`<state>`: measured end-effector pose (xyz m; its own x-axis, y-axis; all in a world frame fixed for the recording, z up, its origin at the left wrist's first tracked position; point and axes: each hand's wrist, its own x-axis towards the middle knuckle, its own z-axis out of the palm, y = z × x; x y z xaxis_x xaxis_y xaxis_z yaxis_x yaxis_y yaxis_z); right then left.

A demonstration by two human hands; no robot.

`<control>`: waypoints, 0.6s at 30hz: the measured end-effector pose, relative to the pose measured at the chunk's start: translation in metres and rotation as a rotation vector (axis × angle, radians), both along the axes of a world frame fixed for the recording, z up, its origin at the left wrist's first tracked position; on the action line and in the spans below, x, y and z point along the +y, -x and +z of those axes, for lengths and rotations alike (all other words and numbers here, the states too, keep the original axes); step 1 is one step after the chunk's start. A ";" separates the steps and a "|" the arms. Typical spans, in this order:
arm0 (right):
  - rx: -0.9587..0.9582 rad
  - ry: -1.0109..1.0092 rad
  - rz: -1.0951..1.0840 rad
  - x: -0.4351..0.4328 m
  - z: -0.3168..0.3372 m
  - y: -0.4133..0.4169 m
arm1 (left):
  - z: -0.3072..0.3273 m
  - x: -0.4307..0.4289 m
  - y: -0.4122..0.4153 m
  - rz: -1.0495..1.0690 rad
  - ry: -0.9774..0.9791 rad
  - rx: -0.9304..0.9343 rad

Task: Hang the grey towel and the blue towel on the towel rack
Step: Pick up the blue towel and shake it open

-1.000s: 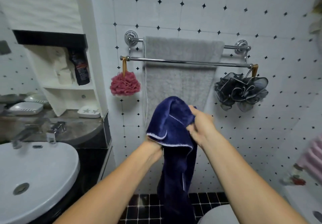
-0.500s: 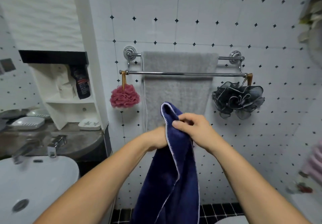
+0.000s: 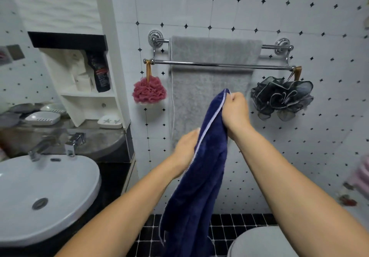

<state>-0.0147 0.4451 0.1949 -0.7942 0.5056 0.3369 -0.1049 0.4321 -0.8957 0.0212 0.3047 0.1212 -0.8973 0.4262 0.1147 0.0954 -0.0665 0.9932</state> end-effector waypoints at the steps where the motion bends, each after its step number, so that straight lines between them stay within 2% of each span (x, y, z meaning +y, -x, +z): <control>1: -0.008 0.003 -0.037 0.002 0.001 0.001 | -0.011 -0.003 -0.002 0.010 -0.151 -0.069; 2: -0.004 0.024 -0.055 0.002 0.001 0.002 | -0.022 -0.006 -0.005 -0.021 -0.203 -0.055; 3: 0.005 0.057 -0.058 0.001 0.001 0.002 | -0.034 -0.008 -0.009 -0.059 -0.176 -0.008; 5: 0.036 0.139 -0.037 0.001 0.003 0.001 | -0.061 -0.014 -0.014 -0.082 0.023 0.054; 7: 0.072 0.214 -0.001 0.002 0.008 -0.001 | -0.091 -0.020 -0.015 -0.043 0.168 -0.022; 10: 0.092 0.244 0.051 0.011 0.016 -0.008 | -0.124 -0.032 -0.014 0.110 0.134 -0.187; 14: -0.035 -0.006 0.280 0.018 0.011 -0.031 | -0.096 -0.035 0.007 0.288 0.051 -0.146; 17: -0.301 -0.173 0.614 0.024 -0.010 -0.046 | -0.052 -0.025 0.023 0.224 0.081 -0.004; 18: -0.408 -0.266 0.667 0.023 -0.018 -0.050 | -0.039 -0.020 0.025 0.182 0.088 0.053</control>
<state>0.0349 0.4677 0.1770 -0.9852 -0.1711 -0.0010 -0.1030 0.5976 -0.7951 -0.0034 0.2852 0.0826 -0.9541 0.2684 0.1330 0.1499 0.0435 0.9877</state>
